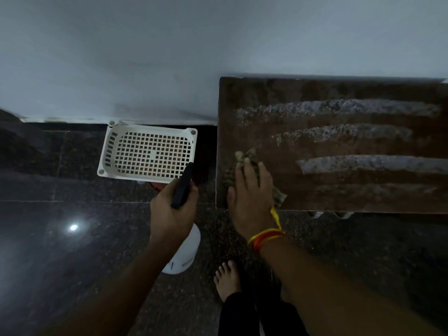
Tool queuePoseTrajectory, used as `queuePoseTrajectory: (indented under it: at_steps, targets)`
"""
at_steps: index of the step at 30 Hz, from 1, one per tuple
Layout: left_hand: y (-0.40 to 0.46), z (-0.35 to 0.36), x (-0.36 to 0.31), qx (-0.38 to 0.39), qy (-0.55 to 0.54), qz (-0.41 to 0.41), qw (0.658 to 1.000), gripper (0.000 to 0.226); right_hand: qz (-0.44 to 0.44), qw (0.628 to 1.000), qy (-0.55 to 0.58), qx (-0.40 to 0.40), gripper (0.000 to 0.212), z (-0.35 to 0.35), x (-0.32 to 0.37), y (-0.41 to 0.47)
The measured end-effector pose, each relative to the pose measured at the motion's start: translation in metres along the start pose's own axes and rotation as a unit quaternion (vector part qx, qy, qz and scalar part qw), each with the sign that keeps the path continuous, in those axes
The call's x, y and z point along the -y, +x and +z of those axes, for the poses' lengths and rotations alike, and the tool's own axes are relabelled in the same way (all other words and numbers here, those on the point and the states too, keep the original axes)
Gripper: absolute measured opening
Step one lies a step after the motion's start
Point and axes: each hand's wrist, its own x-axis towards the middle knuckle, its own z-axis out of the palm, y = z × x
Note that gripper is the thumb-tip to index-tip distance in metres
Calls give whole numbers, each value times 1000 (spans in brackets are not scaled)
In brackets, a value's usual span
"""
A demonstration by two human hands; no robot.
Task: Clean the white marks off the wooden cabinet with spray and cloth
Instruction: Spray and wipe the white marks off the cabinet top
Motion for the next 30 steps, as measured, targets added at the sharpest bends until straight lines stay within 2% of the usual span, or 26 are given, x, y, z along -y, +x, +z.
queuePoseTrajectory:
  at_steps: [3,6,12,18,23,26,30]
  targets:
    - [2,-1,-6,-11,-1,-11,1000,23,-38,999,25,-3,52,8,19,-8]
    - [4,3,-8,-27,-8,-28,999,22,-66,998,16,13,53,8,9,-7]
    - [5,11,-10,-44,-33,-59,997,24,24,999,-10,25,55,1,-4,-21]
    - [9,10,-7,-41,-30,-45,998,25,-29,999,35,9,51,12,21,-18]
    - [12,3,-1,-36,-12,-39,999,25,-29,1000,-2,-4,50,16,41,25]
    - [13,-2,2,-47,-6,-46,998,26,-51,999,10,5,50,14,27,8]
    - [17,-2,-6,-37,-22,-52,998,28,-15,999,-30,32,51,-3,-21,-8]
